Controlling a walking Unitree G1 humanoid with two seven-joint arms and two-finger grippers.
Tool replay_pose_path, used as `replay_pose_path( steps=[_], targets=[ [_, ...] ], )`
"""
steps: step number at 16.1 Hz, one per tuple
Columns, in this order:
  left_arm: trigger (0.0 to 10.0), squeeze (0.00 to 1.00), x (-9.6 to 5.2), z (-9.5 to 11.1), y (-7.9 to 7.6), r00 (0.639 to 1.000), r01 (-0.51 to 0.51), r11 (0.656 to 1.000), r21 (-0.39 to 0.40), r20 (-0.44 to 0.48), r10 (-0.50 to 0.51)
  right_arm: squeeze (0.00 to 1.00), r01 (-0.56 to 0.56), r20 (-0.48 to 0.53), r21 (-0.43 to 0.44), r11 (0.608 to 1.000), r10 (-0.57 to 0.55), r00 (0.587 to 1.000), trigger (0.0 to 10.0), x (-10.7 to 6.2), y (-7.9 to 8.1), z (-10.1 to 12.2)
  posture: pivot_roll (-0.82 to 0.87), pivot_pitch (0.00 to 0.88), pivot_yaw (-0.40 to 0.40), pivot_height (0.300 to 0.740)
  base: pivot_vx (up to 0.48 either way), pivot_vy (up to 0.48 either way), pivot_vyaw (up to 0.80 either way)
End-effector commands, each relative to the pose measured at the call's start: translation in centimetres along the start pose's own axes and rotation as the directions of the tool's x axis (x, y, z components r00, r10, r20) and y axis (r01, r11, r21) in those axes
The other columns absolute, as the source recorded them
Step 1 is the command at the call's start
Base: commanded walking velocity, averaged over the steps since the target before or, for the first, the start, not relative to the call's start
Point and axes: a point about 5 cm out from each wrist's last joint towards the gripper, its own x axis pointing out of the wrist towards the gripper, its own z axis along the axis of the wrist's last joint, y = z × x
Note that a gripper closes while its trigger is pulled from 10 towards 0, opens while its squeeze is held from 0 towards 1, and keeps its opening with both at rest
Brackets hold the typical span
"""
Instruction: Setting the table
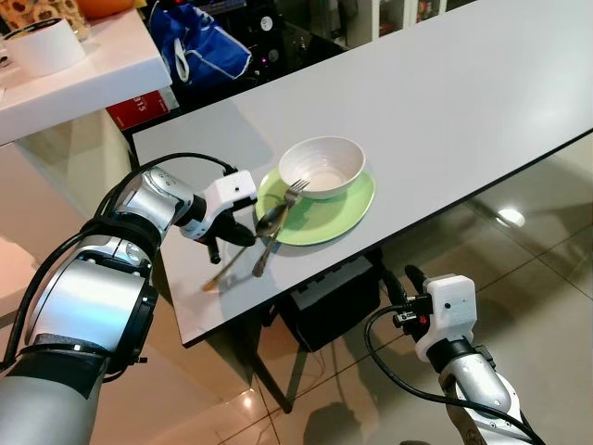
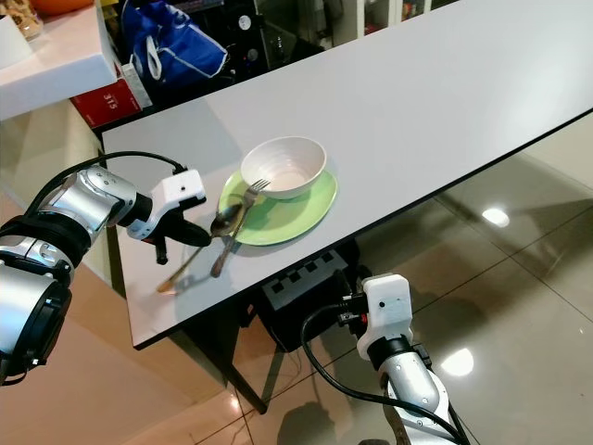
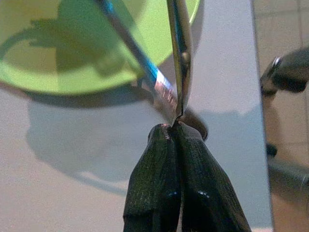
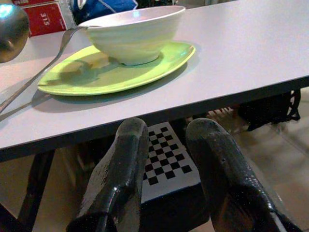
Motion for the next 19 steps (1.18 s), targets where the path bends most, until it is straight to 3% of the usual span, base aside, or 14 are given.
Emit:
replay_pose_path(
  steps=[1, 10, 15, 19],
  targets=[
    [0.0, 0.00, -0.8, -1.0, 0.4, 0.998, -0.048, 0.999, 0.016, -0.045, 0.049, 0.00, -0.013, 0.009, 0.004, 1.000, 0.013, 1.000, 10.0, -0.1, 0.5, 0.3, -0.23, 0.000, 0.239, 0.740, 0.000, 0.000, 0.00],
    [0.0, 0.00, -0.6, 0.2, 1.1, 0.985, -0.168, 0.983, 0.073, -0.017, 0.169, 0.00, -0.013, 0.004, -0.002, 1.000, 0.013, 1.000, 10.0, -0.2, 0.4, 0.4, -0.23, 0.000, 0.234, 0.740, 0.000, 0.000, 0.00],
    [0.0, 0.00, -0.7, 1.4, 1.8, 0.951, -0.303, 0.941, 0.150, -0.019, 0.309, 0.00, -0.014, 0.002, -0.001, 1.000, 0.014, 1.000, 10.0, -0.3, 0.4, 0.4, -0.22, 0.000, 0.231, 0.740, 0.000, 0.000, 0.00],
    [0.0, 0.00, -0.3, 1.7, 1.8, 0.937, -0.341, 0.926, 0.164, -0.020, 0.348, 0.00, -0.013, 0.001, -0.001, 1.000, 0.013, 1.000, 10.0, -0.3, 0.4, 0.4, -0.22, 0.000, 0.232, 0.740, 0.000, 0.000, 0.00]
  ],
)
